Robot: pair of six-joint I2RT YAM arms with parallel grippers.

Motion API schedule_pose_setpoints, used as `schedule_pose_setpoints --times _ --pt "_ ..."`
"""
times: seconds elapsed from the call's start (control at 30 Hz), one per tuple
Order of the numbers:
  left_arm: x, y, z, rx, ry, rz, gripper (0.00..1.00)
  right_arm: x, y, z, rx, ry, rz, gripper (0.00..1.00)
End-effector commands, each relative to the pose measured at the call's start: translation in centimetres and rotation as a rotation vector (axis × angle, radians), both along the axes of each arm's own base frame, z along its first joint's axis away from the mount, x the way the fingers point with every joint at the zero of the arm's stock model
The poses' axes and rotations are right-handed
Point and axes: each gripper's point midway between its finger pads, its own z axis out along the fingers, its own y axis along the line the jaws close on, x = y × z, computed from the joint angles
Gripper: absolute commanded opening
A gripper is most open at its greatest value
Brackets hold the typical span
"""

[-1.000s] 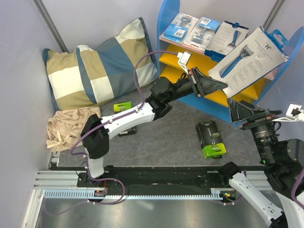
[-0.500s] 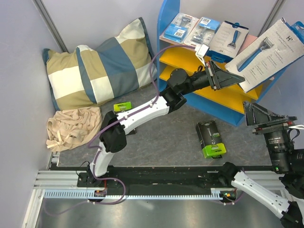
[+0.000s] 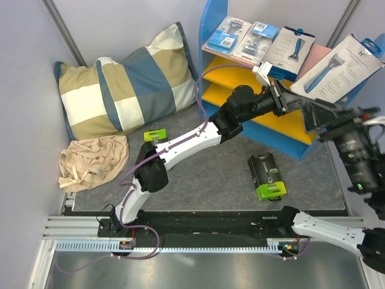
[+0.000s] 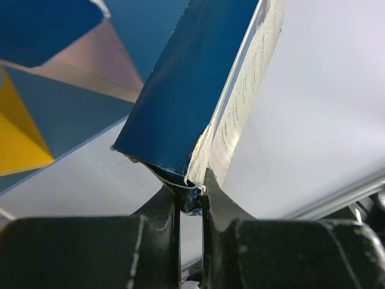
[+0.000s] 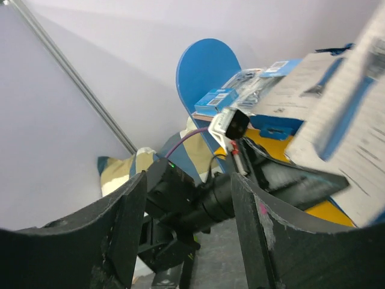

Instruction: Place and organize the shaving razors onto the shelf

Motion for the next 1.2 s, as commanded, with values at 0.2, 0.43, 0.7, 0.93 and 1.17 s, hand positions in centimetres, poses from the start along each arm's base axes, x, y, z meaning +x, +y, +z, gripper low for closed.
schedule_pose_setpoints --times 0.2,0.43,0.7,0.93,1.17 --pt "1.7 1.1 3.6 -0.056 0.035 0.128 0.02 3.8 5.0 2.6 -0.317 0.062 -0.012 0.68" --pt "2.8 1.3 4.2 -0.076 0.076 0.205 0.02 5.5 4.0 3.4 -0.356 0.111 -0.150 0.69" --pt "2.9 1.5 4.5 -0.032 0.014 0.241 0.02 5.8 7.1 4.1 -0.476 0.101 -0.028 0.74" --pt "2.0 2.1 4.7 0.012 -0.081 0.229 0.02 4.4 13.7 2.9 -0.585 0.053 0.300 0.84" --pt "1.8 2.8 3.3 0.069 -0.120 0.249 0.02 2.9 18.5 -0.2 -0.689 0.040 0.587 0.87"
